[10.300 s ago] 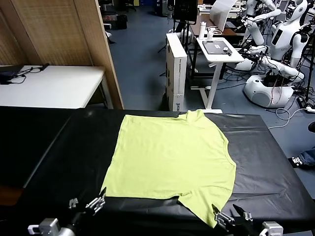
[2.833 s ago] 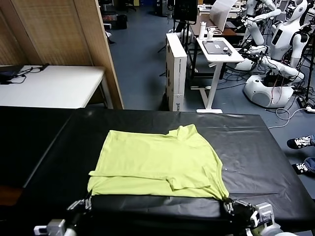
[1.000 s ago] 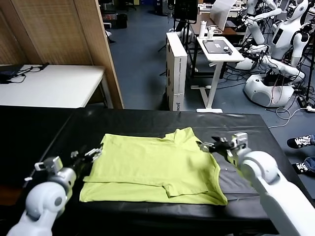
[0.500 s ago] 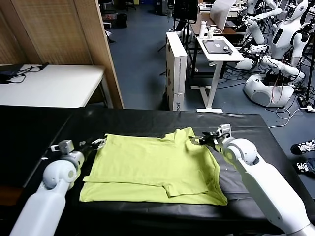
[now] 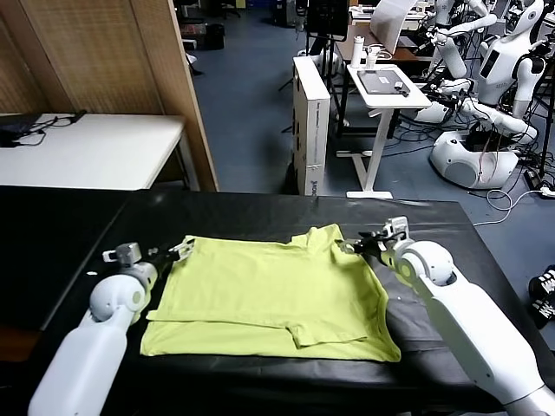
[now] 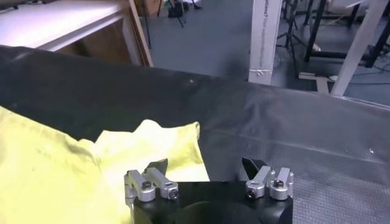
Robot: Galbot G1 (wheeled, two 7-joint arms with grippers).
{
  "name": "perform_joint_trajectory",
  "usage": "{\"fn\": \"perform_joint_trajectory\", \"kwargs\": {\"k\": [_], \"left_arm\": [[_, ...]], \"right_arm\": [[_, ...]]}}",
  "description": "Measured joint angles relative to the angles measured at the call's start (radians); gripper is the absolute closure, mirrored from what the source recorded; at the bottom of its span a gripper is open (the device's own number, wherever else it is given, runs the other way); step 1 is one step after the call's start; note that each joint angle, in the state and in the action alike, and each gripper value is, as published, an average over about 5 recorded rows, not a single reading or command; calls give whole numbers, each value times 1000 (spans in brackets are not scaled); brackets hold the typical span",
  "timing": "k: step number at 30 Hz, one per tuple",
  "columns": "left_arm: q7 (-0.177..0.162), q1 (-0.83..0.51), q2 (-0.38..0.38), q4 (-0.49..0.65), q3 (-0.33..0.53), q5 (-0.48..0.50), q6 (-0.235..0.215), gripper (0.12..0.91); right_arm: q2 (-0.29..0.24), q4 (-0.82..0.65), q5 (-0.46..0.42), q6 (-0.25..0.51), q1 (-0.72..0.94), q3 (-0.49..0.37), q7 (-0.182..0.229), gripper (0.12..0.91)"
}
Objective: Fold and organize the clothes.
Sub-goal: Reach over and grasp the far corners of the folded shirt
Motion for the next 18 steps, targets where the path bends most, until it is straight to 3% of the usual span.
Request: {"fn": "perform_joint_trajectory", "kwargs": {"k": [3, 11, 18], "left_arm": [[0, -16, 0, 14, 11, 1, 0, 123], [0, -39, -3, 40, 24, 7, -2, 127], [3, -31, -1, 40, 29, 11, -6, 201]], "right_arm": [[0, -5, 0, -3, 2, -4, -2, 126], [3, -19, -1, -6, 2, -11, -12, 311], [12, -34, -5, -4, 7, -19, -21, 411]]}}
